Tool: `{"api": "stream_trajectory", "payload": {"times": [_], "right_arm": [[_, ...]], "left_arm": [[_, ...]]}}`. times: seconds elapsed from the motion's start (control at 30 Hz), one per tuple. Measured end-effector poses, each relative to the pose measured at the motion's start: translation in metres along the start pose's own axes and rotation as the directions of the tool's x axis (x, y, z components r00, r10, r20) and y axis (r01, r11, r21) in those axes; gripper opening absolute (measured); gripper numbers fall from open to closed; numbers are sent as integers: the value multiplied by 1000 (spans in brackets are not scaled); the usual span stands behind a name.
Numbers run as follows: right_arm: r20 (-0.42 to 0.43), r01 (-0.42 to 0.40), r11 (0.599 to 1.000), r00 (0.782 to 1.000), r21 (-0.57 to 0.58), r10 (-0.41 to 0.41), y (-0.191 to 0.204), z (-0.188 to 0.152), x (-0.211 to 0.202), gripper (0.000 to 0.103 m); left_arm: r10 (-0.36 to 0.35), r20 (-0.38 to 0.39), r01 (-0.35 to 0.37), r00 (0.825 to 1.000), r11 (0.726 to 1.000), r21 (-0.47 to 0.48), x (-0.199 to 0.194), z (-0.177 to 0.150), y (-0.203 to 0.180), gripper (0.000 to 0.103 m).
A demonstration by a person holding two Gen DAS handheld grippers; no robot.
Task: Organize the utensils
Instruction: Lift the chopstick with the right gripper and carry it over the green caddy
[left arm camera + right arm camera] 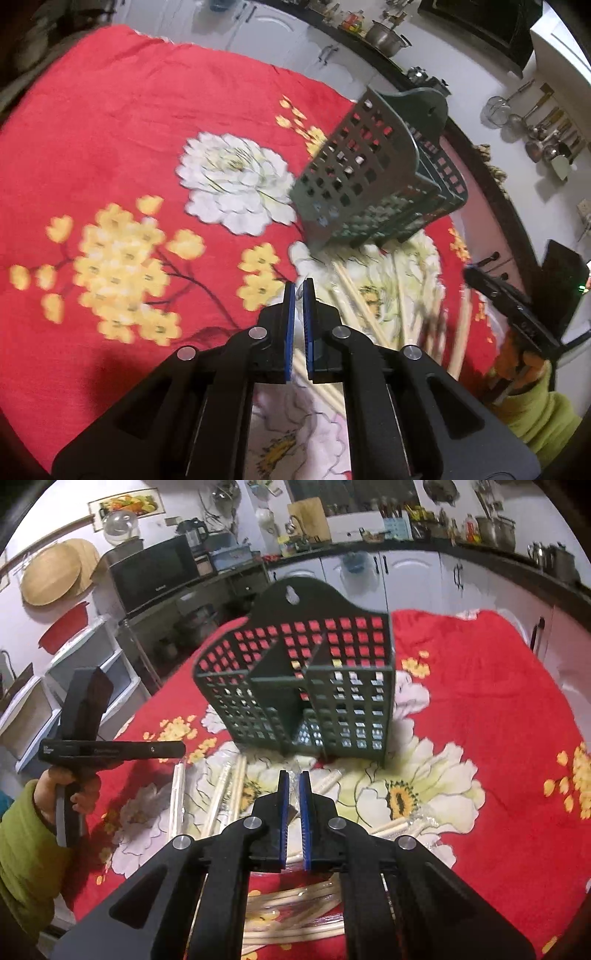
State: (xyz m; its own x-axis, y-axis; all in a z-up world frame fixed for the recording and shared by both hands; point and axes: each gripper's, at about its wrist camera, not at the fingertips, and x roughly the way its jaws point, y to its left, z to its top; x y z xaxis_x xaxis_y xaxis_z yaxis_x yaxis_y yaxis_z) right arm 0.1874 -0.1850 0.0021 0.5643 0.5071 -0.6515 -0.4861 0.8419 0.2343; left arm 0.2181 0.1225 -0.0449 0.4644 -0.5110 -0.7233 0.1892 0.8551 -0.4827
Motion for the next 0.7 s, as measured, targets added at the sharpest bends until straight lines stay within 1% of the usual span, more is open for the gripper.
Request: {"api": "stream_trajectory", "payload": {"times": [0.1,0.2,0.27,0.4,0.47,0.57,0.7], "right_arm": [[37,-7,1000,999,-9,8,7,5,-12,5],[79,-17,999,997,-29,19,15,11,-26,4],[107,-28,998,994,-47,33,21,15,-36,4],[161,-37,997,986,-63,47,30,24,-58,3],[184,-35,997,982,-72,48,32,27,-67,3],[224,-7,996,974,-86,27,34,31,-81,3],[274,27,996,962,-86,-3,32,38,-99,3]], "left_arm": [[-5,40,5,999,1000,7,-17,4,-5,1],[1,95,-6,995,999,50,-38,6,-22,1],[10,141,-23,990,996,88,-53,8,-39,1],[-16,206,-18,978,987,162,-74,9,-76,1],[-46,233,-1,971,981,195,-81,11,-97,1],[-84,255,15,963,966,259,-87,13,-128,1],[-134,257,46,957,945,324,-89,15,-158,0]]}}
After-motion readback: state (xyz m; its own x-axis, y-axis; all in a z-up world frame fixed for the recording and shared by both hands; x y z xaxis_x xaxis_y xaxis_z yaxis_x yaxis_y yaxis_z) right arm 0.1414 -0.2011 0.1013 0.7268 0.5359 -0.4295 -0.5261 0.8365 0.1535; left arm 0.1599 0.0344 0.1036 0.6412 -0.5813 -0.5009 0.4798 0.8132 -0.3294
